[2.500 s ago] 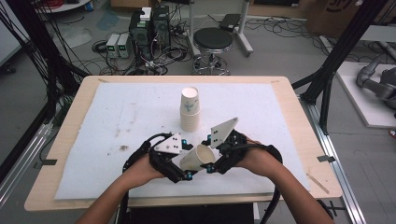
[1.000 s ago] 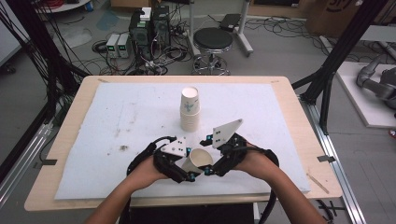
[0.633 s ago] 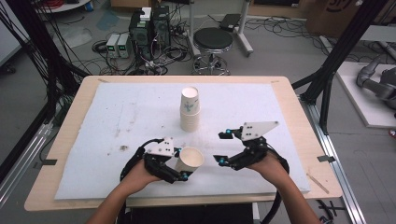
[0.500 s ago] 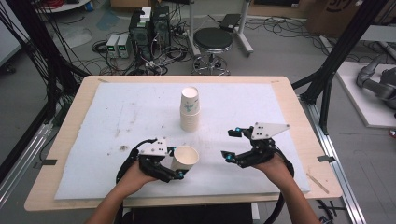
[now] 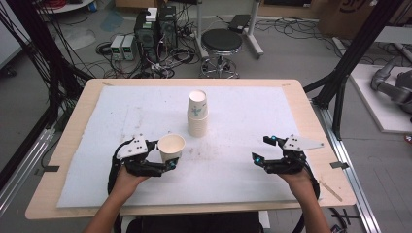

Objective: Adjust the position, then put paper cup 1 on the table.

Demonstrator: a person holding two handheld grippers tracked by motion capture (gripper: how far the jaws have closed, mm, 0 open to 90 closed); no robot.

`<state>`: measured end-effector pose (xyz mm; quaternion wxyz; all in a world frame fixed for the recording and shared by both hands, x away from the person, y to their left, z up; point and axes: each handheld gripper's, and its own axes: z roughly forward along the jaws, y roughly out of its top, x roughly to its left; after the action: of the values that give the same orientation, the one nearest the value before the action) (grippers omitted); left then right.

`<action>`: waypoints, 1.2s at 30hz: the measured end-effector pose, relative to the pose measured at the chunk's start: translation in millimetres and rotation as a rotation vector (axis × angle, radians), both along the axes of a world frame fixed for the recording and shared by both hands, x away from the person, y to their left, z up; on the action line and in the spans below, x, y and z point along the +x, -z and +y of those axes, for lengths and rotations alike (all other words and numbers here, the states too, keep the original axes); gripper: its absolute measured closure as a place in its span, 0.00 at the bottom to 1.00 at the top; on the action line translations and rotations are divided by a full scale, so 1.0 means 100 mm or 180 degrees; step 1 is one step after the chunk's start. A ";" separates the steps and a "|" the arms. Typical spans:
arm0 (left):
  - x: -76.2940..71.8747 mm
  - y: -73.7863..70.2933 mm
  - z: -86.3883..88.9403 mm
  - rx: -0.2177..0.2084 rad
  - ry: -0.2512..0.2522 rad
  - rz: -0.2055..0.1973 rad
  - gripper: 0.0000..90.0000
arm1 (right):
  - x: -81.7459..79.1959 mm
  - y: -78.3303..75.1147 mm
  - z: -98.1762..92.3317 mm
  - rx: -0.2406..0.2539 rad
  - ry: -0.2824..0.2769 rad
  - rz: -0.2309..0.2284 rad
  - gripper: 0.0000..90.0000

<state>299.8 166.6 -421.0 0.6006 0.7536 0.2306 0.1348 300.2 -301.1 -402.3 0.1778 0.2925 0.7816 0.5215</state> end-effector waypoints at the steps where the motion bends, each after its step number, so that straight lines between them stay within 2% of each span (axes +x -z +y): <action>1: 0.00 0.00 0.02 -0.0015 -0.0038 -0.0011 0.34 | 0.00 0.01 -0.02 -0.0009 0.0046 -0.0039 0.24; 6: -0.01 -0.01 0.12 -0.0063 -0.0160 -0.0039 0.34 | 0.01 0.06 -0.08 0.0014 0.0182 -0.0040 0.24; 11: -0.04 -0.02 0.21 -0.0093 -0.0320 -0.0090 0.34 | 0.03 0.06 -0.06 -0.0006 0.0141 -0.0050 0.24; 15: -0.02 -0.03 0.31 -0.0172 -0.0471 -0.0128 0.34 | 0.04 0.06 -0.05 0.0020 0.0137 -0.0033 0.24; 22: 0.01 -0.04 0.49 -0.0208 -0.0689 -0.0192 0.34 | 0.04 0.06 -0.03 0.0028 0.0126 -0.0024 0.24; 25: 0.05 -0.04 0.57 -0.0193 -0.0805 -0.0241 0.34 | 0.05 0.07 -0.01 0.0020 0.0117 -0.0021 0.24; 27: 0.10 -0.03 0.64 -0.0142 -0.0918 -0.0267 0.34 | 0.05 0.07 0.01 0.0015 0.0100 -0.0001 0.24; 30: 0.18 -0.02 0.77 -0.0135 -0.1104 -0.0300 0.34 | 0.05 0.07 0.02 0.0001 0.0086 -0.0008 0.24; 36: 0.23 0.02 0.97 -0.0103 -0.1384 -0.0258 0.34 | 0.05 0.07 0.02 0.0000 0.0092 -0.0015 0.24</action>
<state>323.2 264.1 -423.1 0.5783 0.6703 0.3654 0.2876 304.8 -299.2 -409.4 0.1872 0.3026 0.7768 0.5196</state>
